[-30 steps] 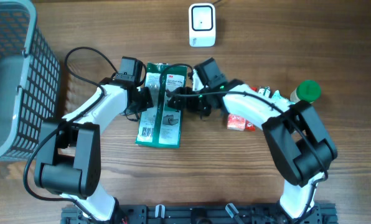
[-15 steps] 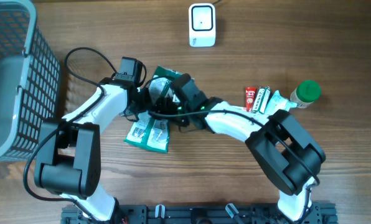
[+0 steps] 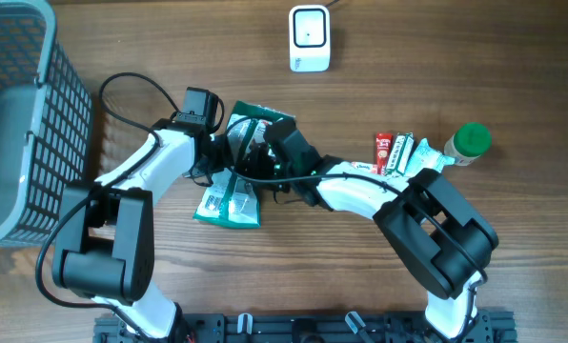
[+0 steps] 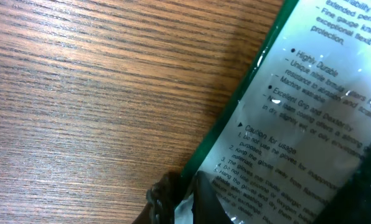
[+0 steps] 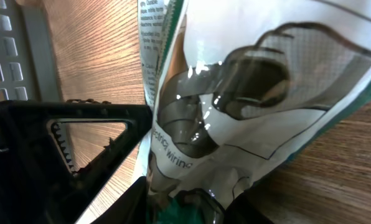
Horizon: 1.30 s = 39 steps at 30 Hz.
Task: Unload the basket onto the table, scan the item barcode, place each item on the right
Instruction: 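Grasp the gloves pack edge with the right gripper and lift it, then raise the gloves pack to the white scanner with the right gripper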
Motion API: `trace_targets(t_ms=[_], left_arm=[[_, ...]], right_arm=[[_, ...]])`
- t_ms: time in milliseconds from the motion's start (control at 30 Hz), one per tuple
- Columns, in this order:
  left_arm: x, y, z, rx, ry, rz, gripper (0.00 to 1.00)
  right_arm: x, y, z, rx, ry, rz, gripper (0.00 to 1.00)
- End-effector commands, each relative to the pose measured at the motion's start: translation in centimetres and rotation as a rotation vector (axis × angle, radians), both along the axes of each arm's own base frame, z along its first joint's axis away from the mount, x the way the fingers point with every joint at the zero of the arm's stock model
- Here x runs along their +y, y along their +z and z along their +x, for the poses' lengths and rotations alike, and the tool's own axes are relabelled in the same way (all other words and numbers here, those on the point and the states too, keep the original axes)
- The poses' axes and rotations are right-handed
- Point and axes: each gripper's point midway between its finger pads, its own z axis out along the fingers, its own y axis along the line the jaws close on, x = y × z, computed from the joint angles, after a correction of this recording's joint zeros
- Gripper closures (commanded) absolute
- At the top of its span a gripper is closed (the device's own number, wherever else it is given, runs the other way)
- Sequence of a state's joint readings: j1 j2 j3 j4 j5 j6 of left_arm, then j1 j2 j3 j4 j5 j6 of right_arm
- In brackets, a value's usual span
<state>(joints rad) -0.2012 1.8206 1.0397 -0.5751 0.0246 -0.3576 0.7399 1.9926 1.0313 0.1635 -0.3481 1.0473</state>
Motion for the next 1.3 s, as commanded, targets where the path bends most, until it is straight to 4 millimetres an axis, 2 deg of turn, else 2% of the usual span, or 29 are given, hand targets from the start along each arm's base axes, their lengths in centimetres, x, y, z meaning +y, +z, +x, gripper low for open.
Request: trace_targets(t_ms=[0,67,100,167,333,467,533,700,733,767,800,900,1033,1200,1267], left_arm=[[-0.1,-1.6,-1.4,0.053,0.002,0.001,0.96],[-0.1,-1.5,-1.2,0.045,0.002,0.0,0.96],[0.0,-1.2,-0.6,0.022,0.006,-0.004,0.96],[0.6,-0.3,0.3,-0.015,0.024,0.007,0.96],[3.7,4.2,3.3,-0.156,0.114,0.023,0.96],[6.8,7.1,3.8,-0.228,0.205,0.017,0.96],[8.3,8.0,3.7,-0.25,0.241,0.02,0.94],[10.3,8.4,3.9,-0.267,0.177,0.085,0.86],[11.0,8.5,4.0,-0.277,0.195,0.094,0.85],[11.3,8.6,4.1,-0.283,0.214,0.091,0.79],[11.8,8.6,4.2,-0.286,0.249,0.084,0.69],[12.6,8.6,4.1,-0.286,0.298,0.077,0.0],[12.6,8.6,4.0,-0.283,0.299,0.077,0.0],[12.6,8.6,4.0,-0.283,0.299,0.077,0.0],[12.7,8.6,4.0,-0.283,0.299,0.077,0.0]], right_arm=[[-0.4,-1.0,0.2,-0.014,-0.023,-0.018,0.69],[-0.8,-1.2,0.5,-0.028,-0.038,-0.039,0.82],[-0.9,-1.3,0.5,-0.052,-0.02,-0.053,0.96],[-0.8,-1.1,0.6,-0.094,0.018,-0.062,0.96],[-1.0,-1.1,0.8,-0.16,0.08,-0.091,0.96],[-1.4,-1.4,0.6,-0.146,0.1,-0.097,0.96],[-1.1,-1.0,0.2,-0.172,0.194,-0.064,0.96],[-1.2,1.7,0.8,-0.3,0.328,-0.011,0.96],[-1.6,2.6,1.0,-0.336,0.346,-0.018,0.96],[-1.9,3.2,1.2,-0.356,0.354,-0.024,0.96],[-2.2,4.2,1.3,-0.385,0.364,-0.029,0.96],[-3.3,8.3,1.3,-0.519,0.419,-0.056,0.96],[-4.8,13.1,1.3,-0.683,0.462,-0.153,0.96],[-6.3,20.4,1.0,-0.85,0.559,-0.274,0.96],[-6.9,24.1,0.8,-0.887,0.615,-0.334,0.96]])
